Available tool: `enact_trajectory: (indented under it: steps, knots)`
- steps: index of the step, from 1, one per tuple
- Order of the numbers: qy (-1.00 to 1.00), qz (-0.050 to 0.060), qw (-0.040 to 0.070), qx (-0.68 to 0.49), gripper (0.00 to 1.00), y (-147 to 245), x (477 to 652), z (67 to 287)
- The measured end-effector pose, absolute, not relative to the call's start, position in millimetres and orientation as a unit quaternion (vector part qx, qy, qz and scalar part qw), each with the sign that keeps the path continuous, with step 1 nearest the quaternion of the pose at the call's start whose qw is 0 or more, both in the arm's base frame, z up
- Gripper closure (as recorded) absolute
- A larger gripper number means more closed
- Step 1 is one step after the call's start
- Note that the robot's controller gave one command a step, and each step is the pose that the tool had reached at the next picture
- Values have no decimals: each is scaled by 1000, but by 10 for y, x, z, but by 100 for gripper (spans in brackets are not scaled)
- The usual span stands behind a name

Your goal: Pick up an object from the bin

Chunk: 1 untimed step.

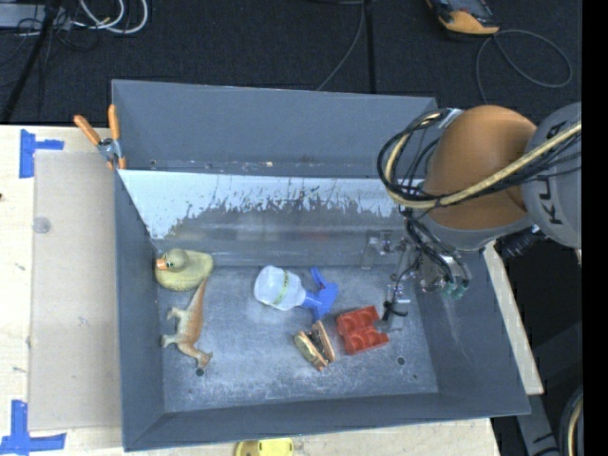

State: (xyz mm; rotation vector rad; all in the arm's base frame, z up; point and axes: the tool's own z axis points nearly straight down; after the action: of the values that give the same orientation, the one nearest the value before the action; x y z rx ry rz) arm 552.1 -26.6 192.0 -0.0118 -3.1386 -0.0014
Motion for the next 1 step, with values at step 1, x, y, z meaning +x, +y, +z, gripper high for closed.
enact_trajectory:
  steps: [1]
  knots:
    - [-999, -1, 0, -52, 0, -136, 5532, 1637]
